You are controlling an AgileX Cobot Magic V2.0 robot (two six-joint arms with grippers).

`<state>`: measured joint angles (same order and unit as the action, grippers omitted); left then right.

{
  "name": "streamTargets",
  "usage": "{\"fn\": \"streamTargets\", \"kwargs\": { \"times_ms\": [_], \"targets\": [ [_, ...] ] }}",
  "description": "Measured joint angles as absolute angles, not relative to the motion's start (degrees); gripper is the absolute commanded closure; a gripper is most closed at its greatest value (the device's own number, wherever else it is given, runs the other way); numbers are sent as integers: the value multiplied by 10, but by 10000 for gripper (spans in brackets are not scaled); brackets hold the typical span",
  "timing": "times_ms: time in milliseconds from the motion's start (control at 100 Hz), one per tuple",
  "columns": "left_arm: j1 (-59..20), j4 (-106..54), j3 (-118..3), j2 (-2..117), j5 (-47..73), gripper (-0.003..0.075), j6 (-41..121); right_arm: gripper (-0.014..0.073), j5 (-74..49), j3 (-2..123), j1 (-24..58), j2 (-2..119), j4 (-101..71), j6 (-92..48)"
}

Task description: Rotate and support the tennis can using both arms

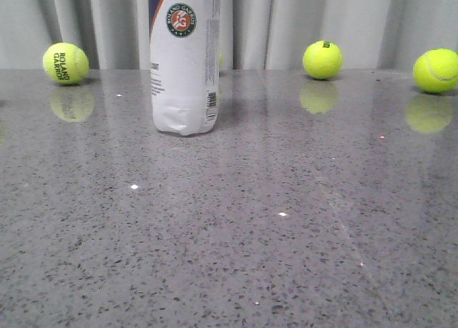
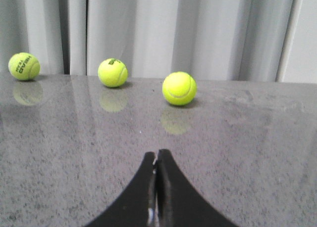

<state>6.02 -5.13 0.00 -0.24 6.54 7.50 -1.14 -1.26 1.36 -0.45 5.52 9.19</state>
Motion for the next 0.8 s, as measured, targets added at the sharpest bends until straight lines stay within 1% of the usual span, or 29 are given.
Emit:
{"fn": "streamTargets", "kwargs": {
  "times_ms": [800],
  "targets": [
    [60, -51, 0, -2, 67, 740, 75, 652, -19, -15, 11, -6, 55, 92]
  ]
}}
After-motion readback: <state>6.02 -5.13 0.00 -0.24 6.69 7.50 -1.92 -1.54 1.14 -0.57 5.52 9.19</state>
